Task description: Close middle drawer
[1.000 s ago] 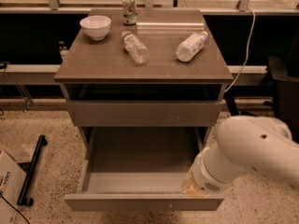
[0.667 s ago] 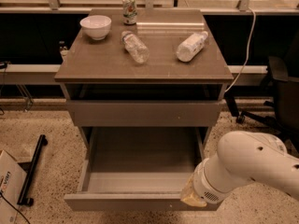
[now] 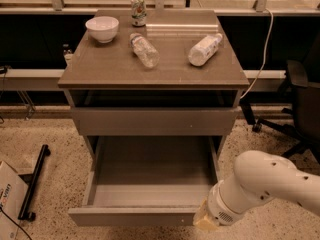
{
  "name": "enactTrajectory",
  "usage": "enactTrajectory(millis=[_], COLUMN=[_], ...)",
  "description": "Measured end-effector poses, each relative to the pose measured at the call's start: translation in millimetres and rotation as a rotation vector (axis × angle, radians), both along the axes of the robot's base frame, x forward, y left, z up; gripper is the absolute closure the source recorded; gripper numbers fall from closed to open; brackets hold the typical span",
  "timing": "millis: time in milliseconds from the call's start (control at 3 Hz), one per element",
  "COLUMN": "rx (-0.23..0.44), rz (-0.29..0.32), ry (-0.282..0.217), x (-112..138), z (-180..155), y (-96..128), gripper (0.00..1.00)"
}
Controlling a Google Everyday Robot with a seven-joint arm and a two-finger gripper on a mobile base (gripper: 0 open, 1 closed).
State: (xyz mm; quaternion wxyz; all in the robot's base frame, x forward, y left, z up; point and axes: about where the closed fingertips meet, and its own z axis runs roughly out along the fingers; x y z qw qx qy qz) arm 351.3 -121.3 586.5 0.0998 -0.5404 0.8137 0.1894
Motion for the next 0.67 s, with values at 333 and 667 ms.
enactTrajectory(millis=[333, 667], rx=[0.003, 0.062], rz=[0.009, -0.004], ry=[-0.029, -0.077], x=[-1.5, 5.9], z=[-16.1, -44.9], y=[0.5, -4.4], gripper=[1.0, 1.0])
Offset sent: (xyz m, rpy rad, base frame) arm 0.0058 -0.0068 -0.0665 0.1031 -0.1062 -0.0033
